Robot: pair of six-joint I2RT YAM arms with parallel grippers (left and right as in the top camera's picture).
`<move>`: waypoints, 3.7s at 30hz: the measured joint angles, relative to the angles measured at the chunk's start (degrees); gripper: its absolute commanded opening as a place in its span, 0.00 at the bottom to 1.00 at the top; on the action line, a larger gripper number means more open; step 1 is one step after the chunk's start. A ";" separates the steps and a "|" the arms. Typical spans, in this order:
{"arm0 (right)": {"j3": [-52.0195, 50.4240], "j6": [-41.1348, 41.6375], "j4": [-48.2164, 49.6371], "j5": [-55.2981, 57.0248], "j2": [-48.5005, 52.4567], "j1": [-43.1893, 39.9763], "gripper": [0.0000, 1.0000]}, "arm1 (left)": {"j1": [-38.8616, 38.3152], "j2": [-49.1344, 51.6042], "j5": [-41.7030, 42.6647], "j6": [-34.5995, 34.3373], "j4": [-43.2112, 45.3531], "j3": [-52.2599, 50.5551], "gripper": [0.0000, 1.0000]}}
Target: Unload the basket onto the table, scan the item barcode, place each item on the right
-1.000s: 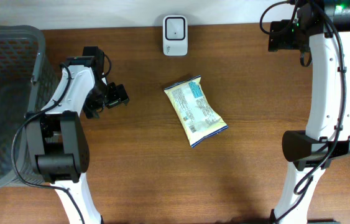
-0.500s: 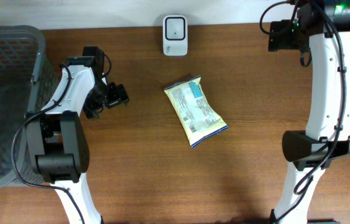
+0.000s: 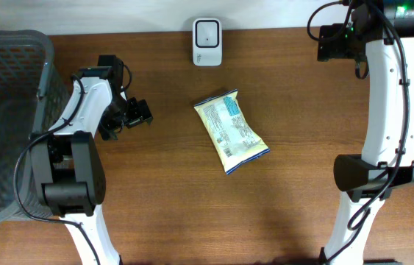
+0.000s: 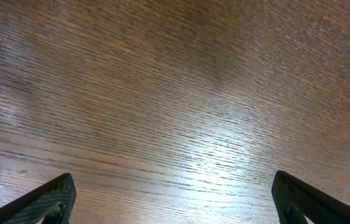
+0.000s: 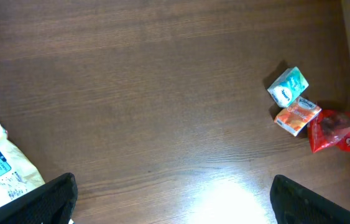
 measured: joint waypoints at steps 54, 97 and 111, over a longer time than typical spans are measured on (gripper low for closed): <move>0.00 -0.04 0.00 0.00 0.00 0.00 0.99 | 0.00 0.00 -0.02 -0.02 0.00 0.00 0.99; 0.00 -0.13 1.75 -18.43 0.17 0.00 0.99 | 0.00 0.00 -0.02 0.00 0.02 0.00 0.99; -28.30 -5.14 9.07 -28.57 3.45 5.77 0.98 | 0.02 0.00 -0.02 0.00 0.00 0.00 0.99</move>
